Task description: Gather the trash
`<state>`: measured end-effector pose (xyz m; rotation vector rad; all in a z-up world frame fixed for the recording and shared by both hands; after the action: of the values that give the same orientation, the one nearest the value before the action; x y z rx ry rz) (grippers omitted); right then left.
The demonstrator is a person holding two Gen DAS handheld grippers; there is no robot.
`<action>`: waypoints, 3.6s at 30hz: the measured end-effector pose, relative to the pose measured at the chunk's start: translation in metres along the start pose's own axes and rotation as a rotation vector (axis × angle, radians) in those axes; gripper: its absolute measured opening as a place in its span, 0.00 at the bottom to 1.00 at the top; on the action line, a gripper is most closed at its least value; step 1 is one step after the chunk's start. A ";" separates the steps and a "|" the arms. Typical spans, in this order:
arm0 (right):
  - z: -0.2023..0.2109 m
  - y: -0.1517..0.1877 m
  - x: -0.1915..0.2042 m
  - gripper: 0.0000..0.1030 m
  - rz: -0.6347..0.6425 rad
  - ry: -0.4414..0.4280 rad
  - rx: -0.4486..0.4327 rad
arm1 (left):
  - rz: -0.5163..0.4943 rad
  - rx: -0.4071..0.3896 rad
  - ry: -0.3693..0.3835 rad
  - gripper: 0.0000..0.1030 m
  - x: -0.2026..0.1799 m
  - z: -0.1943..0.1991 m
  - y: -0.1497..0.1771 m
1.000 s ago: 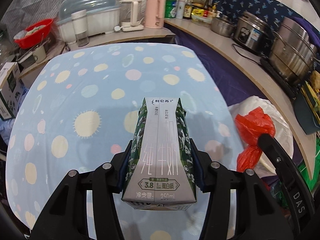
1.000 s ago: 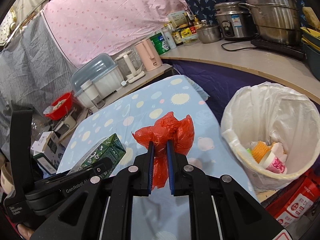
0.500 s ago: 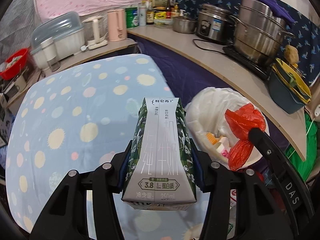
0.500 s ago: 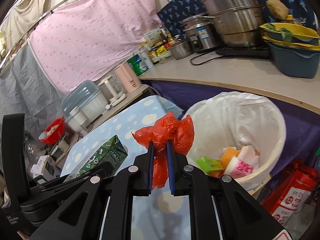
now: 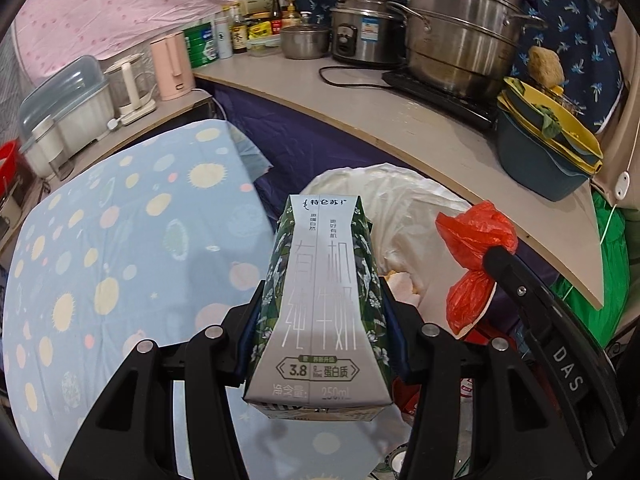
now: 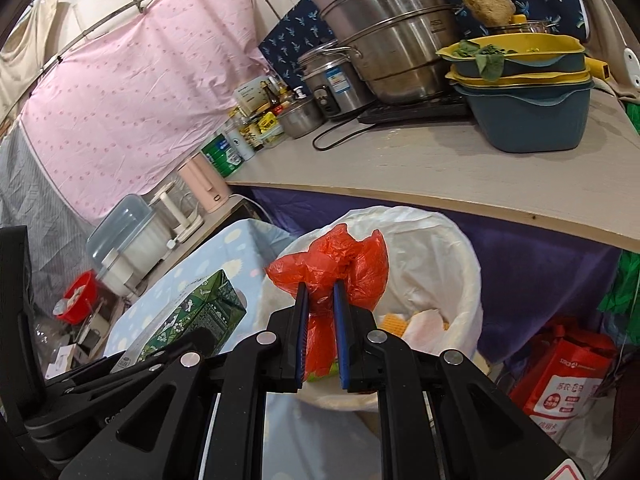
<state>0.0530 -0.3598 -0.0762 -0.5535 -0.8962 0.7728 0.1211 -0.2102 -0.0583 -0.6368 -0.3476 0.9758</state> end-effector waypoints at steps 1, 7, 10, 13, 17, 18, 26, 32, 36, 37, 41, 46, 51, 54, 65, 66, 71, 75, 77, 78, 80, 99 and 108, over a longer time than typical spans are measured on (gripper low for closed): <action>-0.002 -0.002 -0.002 0.11 0.002 0.004 0.000 | -0.005 0.002 0.001 0.47 -0.004 -0.003 -0.002; -0.017 -0.012 -0.018 0.11 -0.007 0.016 0.011 | -0.026 0.024 0.001 0.47 -0.022 -0.023 -0.008; -0.024 -0.011 -0.022 0.11 -0.011 0.023 0.020 | -0.031 0.033 -0.003 0.47 -0.026 -0.032 -0.010; -0.030 -0.013 -0.028 0.11 -0.022 0.027 0.027 | -0.038 0.040 -0.007 0.47 -0.030 -0.039 -0.012; -0.037 -0.014 -0.031 0.12 -0.025 0.032 0.035 | -0.037 0.050 -0.011 0.47 -0.032 -0.047 -0.012; -0.038 -0.014 -0.032 0.12 -0.021 0.036 0.036 | -0.036 0.054 -0.011 0.47 -0.032 -0.049 -0.012; -0.045 -0.012 -0.035 0.18 -0.034 0.053 0.038 | -0.029 0.066 -0.018 0.48 -0.031 -0.059 -0.010; -0.041 -0.015 -0.035 0.25 -0.032 0.058 0.025 | -0.038 0.032 -0.034 0.54 -0.030 -0.053 -0.015; -0.036 -0.017 -0.034 0.30 -0.034 0.062 0.013 | -0.033 0.030 -0.037 0.55 -0.028 -0.050 -0.015; -0.034 -0.017 -0.034 0.32 -0.035 0.061 0.011 | -0.031 0.028 -0.039 0.55 -0.028 -0.049 -0.016; -0.031 -0.017 -0.031 0.34 -0.029 0.063 0.010 | -0.026 0.023 -0.038 0.56 -0.026 -0.045 -0.016; -0.024 -0.016 -0.024 0.37 -0.020 0.061 0.002 | -0.019 0.018 -0.036 0.56 -0.024 -0.039 -0.016; -0.017 -0.018 -0.018 0.37 -0.008 0.059 -0.007 | -0.014 0.012 -0.036 0.58 -0.021 -0.034 -0.016; -0.012 -0.018 -0.018 0.39 -0.007 0.063 -0.015 | -0.012 0.000 -0.046 0.64 -0.018 -0.030 -0.016; 0.007 -0.011 -0.015 0.52 0.039 0.128 -0.029 | 0.002 -0.028 -0.056 0.75 -0.007 -0.013 -0.011; 0.009 -0.010 -0.014 0.53 0.044 0.133 -0.027 | 0.002 -0.030 -0.058 0.76 -0.006 -0.011 -0.010; 0.016 -0.003 -0.015 0.58 0.050 0.164 -0.017 | 0.001 -0.033 -0.066 0.80 -0.002 -0.006 -0.004; 0.024 0.002 -0.016 0.61 0.048 0.184 -0.008 | 0.007 -0.038 -0.077 0.86 0.002 -0.001 0.003; 0.028 0.005 -0.015 0.62 0.058 0.193 -0.004 | 0.015 -0.032 -0.077 0.86 0.004 0.001 0.007; 0.030 0.007 -0.014 0.62 0.065 0.198 -0.003 | 0.016 -0.027 -0.077 0.86 0.005 0.002 0.010; 0.034 0.010 -0.012 0.66 0.079 0.206 0.003 | 0.016 -0.021 -0.080 0.87 0.007 0.005 0.015; 0.056 0.029 0.009 0.76 0.183 0.294 0.159 | -0.008 0.101 -0.112 0.88 0.028 0.026 0.040; 0.047 0.014 0.016 0.76 0.182 0.305 0.174 | -0.022 0.120 -0.108 0.88 0.033 0.017 0.024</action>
<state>0.0140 -0.3336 -0.0545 -0.5851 -0.4964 0.8937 0.1135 -0.1667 -0.0606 -0.4713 -0.3876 1.0046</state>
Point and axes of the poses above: each gripper's, at about its wrist camera, not at the fingertips, and z roughly against the way its jaws point, x to its left, y to its underside, the point moved 7 cm from there along -z, roughly the way its jaws point, and after that the axes turned 1 degree about -z, right-handed, at the moved point
